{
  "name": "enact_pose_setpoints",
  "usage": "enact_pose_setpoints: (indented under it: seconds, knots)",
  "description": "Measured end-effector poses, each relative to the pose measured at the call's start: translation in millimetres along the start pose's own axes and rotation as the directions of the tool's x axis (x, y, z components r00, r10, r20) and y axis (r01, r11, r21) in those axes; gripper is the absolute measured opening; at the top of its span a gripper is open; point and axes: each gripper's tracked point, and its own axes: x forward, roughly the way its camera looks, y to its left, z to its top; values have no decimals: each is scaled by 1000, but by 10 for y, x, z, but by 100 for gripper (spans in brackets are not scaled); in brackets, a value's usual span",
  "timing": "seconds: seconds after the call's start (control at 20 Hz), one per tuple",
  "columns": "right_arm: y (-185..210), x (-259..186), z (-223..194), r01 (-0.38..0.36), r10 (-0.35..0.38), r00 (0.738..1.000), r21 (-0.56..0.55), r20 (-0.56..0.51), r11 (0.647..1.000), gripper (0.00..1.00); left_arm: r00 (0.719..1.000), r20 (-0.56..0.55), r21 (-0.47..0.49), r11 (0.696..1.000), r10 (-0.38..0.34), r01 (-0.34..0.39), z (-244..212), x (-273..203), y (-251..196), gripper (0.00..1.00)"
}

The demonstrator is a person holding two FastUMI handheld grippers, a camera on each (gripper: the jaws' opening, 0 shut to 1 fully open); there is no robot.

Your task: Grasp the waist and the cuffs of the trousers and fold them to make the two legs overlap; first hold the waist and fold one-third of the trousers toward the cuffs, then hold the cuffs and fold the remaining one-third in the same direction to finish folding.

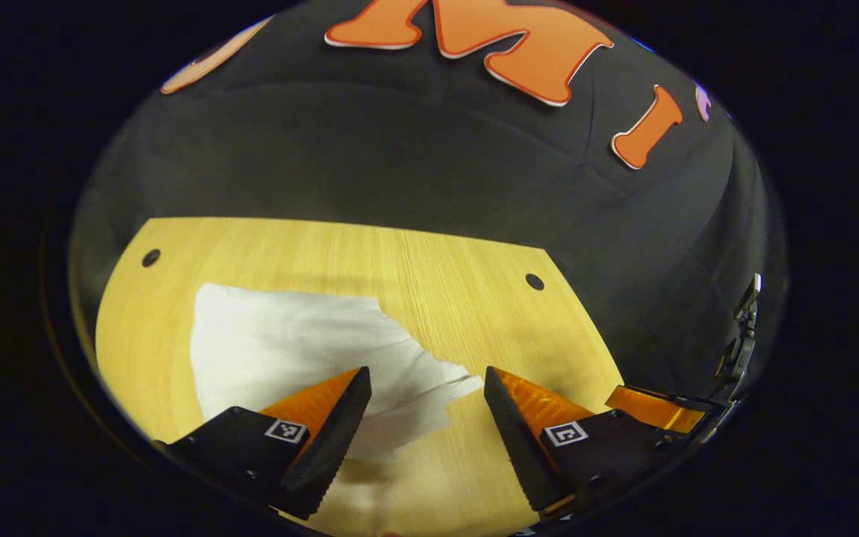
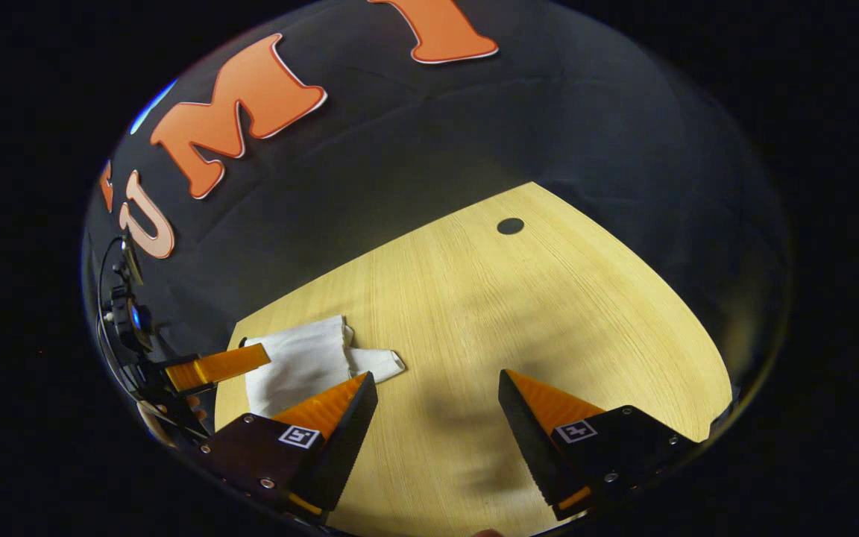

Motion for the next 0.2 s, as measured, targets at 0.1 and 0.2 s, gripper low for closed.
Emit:
enact_pose_setpoints:
  seconds: [0.1,0.2]
  knots:
    - [116,-15,89,-3,4,1000,-43,25,999,98,996,85,18,1000,21,-23,204,-246,37,99]
    - [260,-72,211,-8,13,998,-75,60,997,98,988,151,11,999,40,-42,295,-368,64,96]
